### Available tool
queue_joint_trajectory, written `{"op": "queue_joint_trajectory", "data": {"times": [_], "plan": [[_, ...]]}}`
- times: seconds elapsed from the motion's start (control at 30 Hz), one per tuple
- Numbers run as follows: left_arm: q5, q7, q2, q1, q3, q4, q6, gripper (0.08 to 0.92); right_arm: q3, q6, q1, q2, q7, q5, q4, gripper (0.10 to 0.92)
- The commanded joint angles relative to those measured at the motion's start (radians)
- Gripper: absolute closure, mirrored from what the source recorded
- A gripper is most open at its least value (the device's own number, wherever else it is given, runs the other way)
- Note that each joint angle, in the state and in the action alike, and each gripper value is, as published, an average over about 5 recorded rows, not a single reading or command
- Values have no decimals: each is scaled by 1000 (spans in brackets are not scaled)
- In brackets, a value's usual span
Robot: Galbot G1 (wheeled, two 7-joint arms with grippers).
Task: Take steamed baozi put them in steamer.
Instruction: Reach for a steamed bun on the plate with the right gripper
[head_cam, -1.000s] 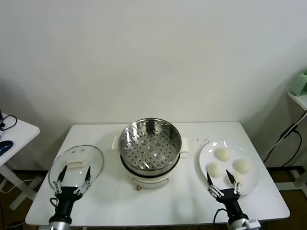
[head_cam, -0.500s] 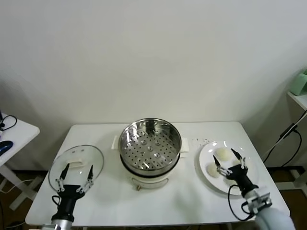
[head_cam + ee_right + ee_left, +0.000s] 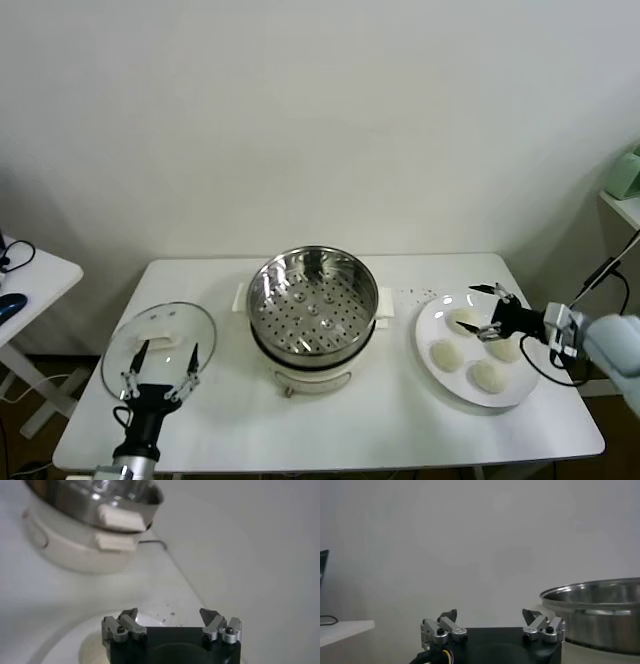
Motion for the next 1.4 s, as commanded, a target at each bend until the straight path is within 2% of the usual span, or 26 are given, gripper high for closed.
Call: {"op": "queue_joint_trajectory", "data": {"times": [0.03,0.23,0.47,0.93,1.4], "plan": [[2,-9,4,-14,-2,1,29,177,-776,57,843,-31,-481,-263,-328,203],[-2,-16,12,-21,-12,6,47,177,-945,76,951,181,-488,-352,-484,203],[-2,-30,15,-29,-22,6,73,177,-925,84,883,366,-465,-420,-628,203],[-1,-45,14,-36,-18,21,94,177,-779,107,755,421,-367,-502,-709,203],[-1,-57,12,-43,-20,26,120,177,-761,116,733,438,-330,-541,-713,203]]}}
